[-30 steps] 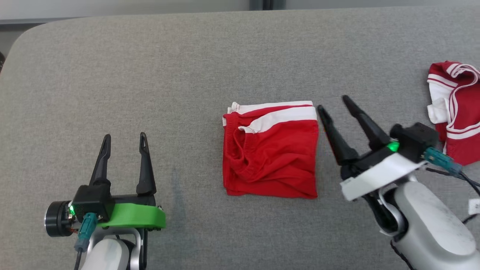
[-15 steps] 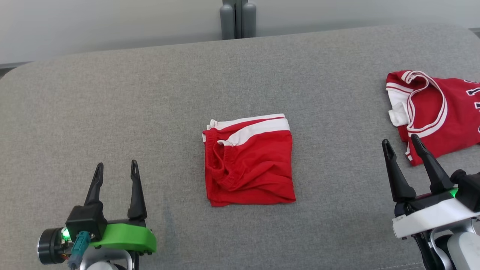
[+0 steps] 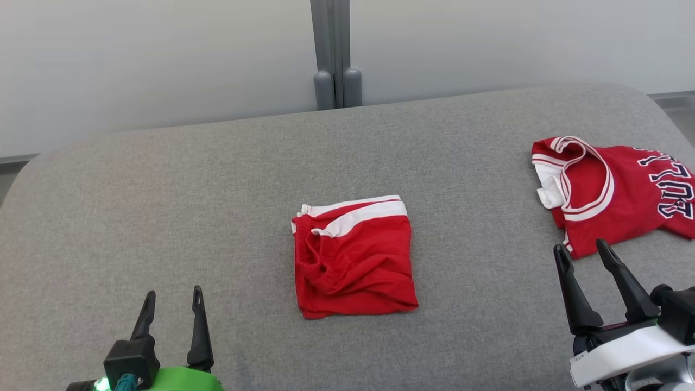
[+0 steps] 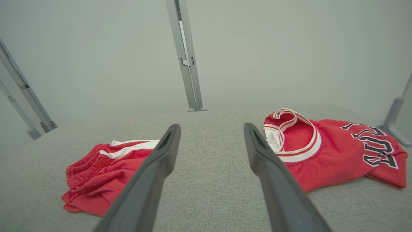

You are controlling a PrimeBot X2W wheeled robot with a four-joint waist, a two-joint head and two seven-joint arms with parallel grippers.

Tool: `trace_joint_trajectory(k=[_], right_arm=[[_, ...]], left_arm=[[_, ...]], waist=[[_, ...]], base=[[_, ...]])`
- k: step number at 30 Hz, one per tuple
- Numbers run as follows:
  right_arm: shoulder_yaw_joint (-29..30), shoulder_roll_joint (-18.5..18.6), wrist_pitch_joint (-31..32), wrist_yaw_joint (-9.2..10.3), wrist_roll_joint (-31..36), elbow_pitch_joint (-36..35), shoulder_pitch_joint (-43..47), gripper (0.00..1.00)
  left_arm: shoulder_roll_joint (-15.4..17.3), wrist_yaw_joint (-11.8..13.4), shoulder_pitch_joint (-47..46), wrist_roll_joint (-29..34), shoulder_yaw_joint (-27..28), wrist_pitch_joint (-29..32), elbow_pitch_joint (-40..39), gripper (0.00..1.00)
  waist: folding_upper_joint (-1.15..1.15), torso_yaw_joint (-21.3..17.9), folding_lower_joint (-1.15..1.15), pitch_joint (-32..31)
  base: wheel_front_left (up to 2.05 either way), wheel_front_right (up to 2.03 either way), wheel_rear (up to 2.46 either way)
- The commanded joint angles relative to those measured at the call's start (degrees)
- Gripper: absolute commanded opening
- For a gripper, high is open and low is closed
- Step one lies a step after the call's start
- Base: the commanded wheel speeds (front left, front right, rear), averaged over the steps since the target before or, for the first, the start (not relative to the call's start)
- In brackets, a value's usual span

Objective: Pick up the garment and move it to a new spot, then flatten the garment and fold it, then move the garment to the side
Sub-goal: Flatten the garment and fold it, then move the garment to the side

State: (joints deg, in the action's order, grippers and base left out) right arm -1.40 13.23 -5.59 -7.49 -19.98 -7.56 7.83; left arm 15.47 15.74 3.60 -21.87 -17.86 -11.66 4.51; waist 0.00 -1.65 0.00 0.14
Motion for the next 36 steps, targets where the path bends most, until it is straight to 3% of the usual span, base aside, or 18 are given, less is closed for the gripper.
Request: trace_joint_trajectory(k=[1,24,36], right_arm=[[0.13,-0.42,0.48,0.02,0.49,-0.59,0.91,1.0],[0.51,-0.19,2.1,0.02,0.13,-0.48,1.0,1.0],[-4.25,3.36,2.11,0.02,-2.67,5.6,-8.99,1.0]], left_arm=[[0.57,0.38,0.8,-0.43,0.17,-0.04,0.37,1.0],[0.49,0.39,-0.86,-0.87,-0.14,-0.94,1.72,1.0],[-1.54,-0.32,-9.9,2.03,-1.37,-2.73,-0.66,1.0]], waist=[[0.0,-0.22,0.0,-0.97],[0.0,0.58,0.0,-0.88],[0.0,7.52,0.0,11.83]], base=[[0.0,0.0,0.0],[0.0,0.0,0.0],[0.0,0.0,0.0]])
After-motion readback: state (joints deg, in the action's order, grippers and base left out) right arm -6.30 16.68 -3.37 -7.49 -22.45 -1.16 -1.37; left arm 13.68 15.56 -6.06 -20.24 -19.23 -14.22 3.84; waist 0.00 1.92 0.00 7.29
